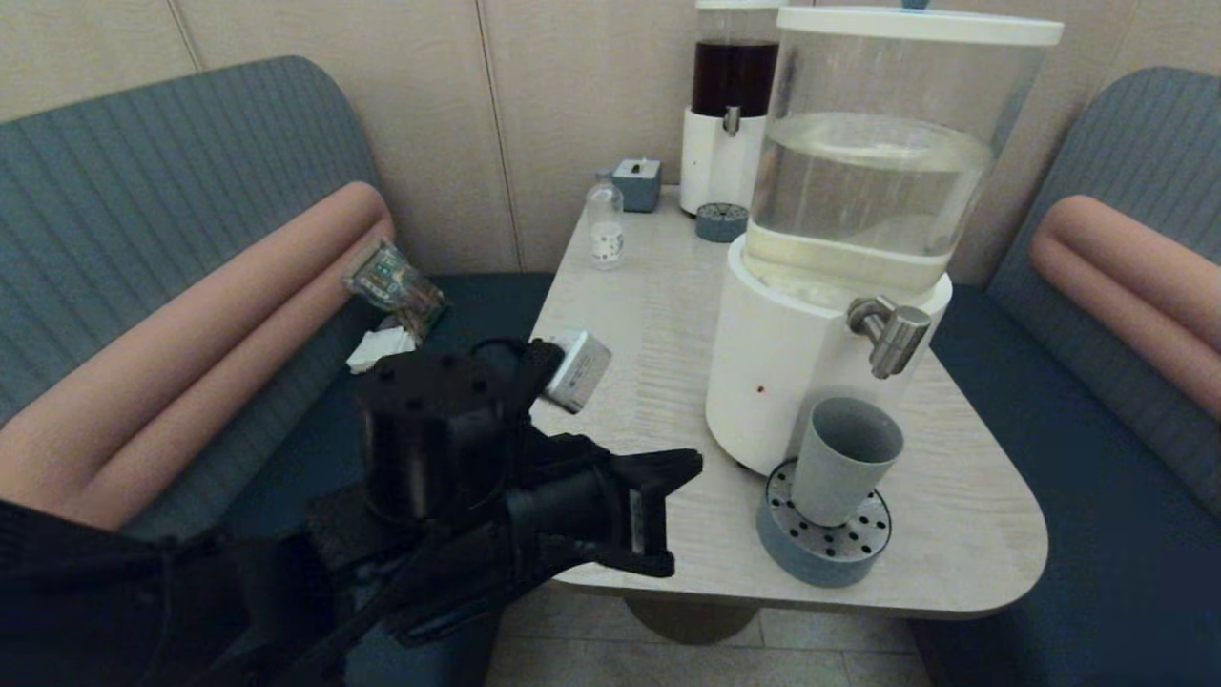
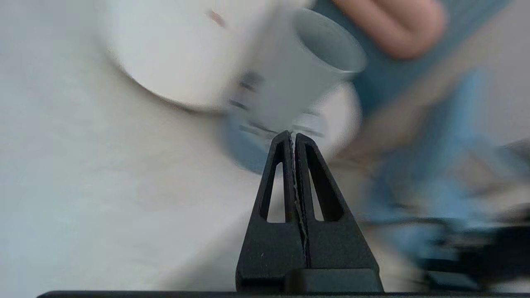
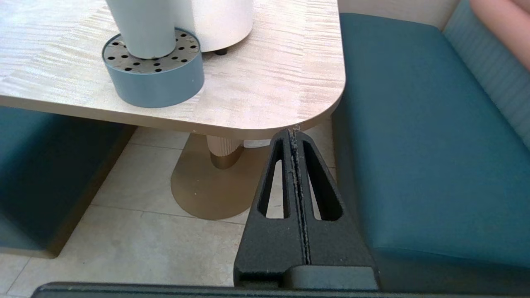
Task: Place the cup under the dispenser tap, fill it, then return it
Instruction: Place the cup next to the water dispenser
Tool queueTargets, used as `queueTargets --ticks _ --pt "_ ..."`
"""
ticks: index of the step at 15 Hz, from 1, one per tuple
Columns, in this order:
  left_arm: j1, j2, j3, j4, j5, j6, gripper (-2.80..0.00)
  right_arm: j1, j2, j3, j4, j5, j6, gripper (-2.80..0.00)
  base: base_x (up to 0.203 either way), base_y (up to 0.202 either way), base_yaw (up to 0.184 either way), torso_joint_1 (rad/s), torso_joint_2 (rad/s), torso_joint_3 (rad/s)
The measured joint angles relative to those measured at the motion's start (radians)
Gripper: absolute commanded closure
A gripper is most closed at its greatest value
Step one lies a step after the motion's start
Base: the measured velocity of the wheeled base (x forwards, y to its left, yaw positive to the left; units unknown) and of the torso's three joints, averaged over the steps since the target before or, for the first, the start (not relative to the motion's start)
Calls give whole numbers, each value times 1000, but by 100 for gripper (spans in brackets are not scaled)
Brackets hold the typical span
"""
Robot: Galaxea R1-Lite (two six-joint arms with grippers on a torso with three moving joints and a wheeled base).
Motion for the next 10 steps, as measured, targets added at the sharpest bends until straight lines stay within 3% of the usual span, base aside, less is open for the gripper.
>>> queueTargets --ticks 2,3,6,9,10 --pt "20 50 80 -224 14 159 0 0 0 0 0 0 0 0 0 0 0 0 0 0" --pt "29 93 96 -334 17 199 0 0 0 0 0 0 0 0 0 0 0 0 0 0" --pt "40 224 83 -577 11 260 0 0 0 0 0 0 0 0 0 0 0 0 0 0" --pt "39 301 29 -606 -12 288 0 0 0 0 0 0 0 0 0 0 0 0 0 0" --pt "34 318 24 -606 -12 294 -280 0 0 0 0 0 0 0 0 0 0 0 0 0"
